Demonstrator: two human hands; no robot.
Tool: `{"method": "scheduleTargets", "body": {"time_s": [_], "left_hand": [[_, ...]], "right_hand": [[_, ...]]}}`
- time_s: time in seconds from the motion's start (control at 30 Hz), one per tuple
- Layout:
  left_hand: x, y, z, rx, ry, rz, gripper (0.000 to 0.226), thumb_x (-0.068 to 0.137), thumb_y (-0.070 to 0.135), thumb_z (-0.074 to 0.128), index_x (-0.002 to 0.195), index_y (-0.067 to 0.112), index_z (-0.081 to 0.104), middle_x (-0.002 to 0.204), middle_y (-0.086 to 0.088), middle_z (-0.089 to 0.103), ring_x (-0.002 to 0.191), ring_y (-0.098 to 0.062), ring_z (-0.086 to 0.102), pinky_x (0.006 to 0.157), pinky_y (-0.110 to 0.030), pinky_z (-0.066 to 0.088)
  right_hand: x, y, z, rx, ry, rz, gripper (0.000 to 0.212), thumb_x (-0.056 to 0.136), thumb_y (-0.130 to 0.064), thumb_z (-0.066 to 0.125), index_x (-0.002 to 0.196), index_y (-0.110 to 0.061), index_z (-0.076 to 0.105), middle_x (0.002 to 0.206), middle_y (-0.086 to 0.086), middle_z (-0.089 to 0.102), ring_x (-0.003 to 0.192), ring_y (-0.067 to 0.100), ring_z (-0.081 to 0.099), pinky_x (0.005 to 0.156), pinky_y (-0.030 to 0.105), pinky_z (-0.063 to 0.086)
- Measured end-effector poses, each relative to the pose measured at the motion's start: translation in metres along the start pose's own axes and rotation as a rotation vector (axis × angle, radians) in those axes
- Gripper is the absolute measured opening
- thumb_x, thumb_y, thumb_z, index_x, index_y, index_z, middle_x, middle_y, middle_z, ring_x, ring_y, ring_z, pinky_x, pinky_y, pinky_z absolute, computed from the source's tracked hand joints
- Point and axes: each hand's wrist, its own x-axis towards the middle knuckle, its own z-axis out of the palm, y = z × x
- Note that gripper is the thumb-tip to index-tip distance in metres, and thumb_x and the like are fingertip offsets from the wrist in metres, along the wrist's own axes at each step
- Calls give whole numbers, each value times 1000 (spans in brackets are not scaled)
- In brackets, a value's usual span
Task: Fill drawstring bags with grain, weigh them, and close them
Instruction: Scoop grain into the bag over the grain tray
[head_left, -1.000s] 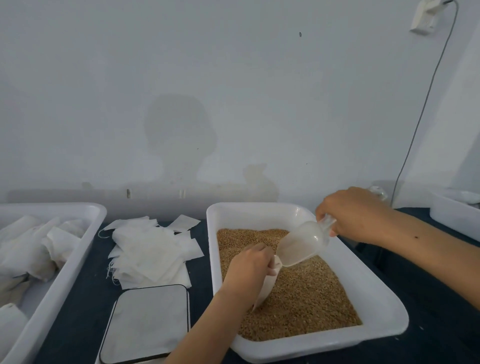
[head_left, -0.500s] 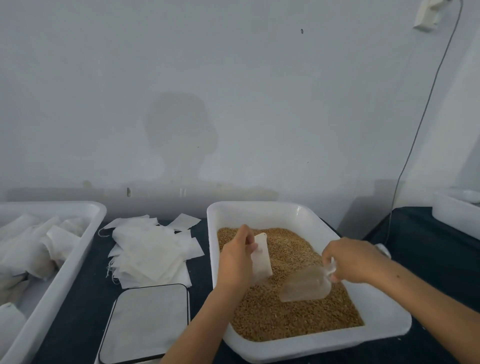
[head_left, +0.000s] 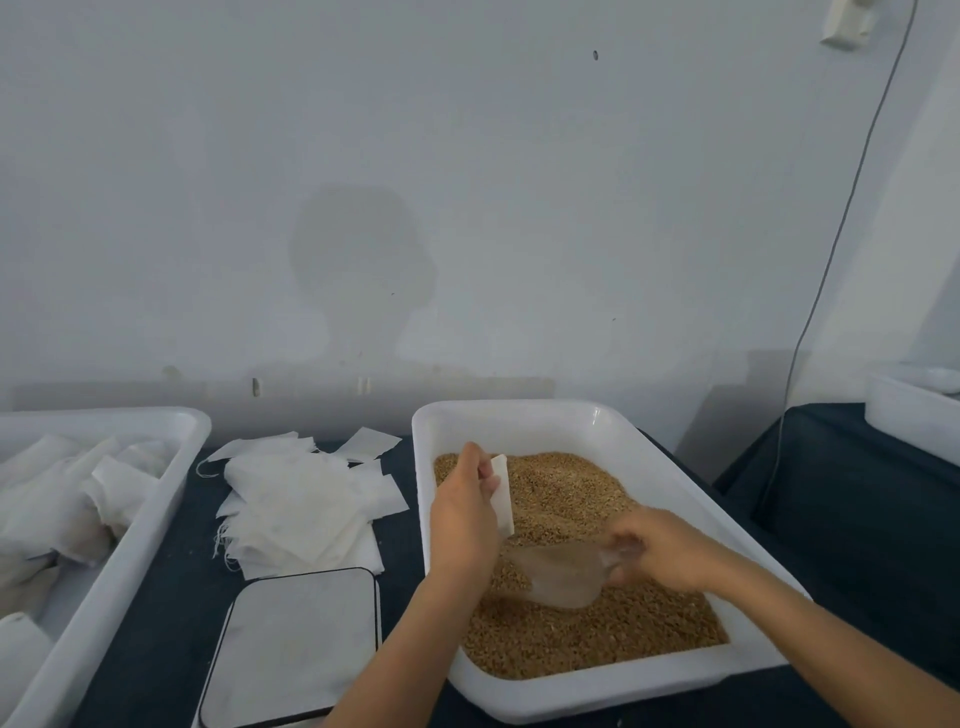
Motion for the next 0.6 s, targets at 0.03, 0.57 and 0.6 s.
{"method": "scheduleTargets", "body": {"time_s": [0.03, 0.57, 0.6], "left_hand": [[0, -1, 1, 6, -3, 1, 44, 94, -10, 38, 71, 27, 32, 74, 9, 46, 98, -15, 59, 52, -5, 35], [-3, 0, 6, 224, -340, 205, 21, 85, 0, 60, 76, 17, 52, 80, 3, 55, 67, -3, 44, 59, -6, 35], [-3, 0, 6, 217, -346, 209, 21, 85, 0, 61, 76, 17, 52, 80, 3, 55, 69, -5, 45, 59, -6, 35]], "right_hand": [[-5, 3, -6, 21, -12, 0, 18, 82, -24, 70, 99, -25, 64, 97, -19, 58, 97, 2, 54, 86, 17, 40], [-32, -5, -73, -144, 226, 121, 18, 86, -25, 66, 103, -29, 65, 98, -11, 57, 94, 11, 56, 84, 31, 46], [-31, -7, -72, -162, 228, 127, 20, 86, -26, 66, 106, -29, 65, 102, -10, 57, 99, 12, 57, 87, 32, 46]]}}
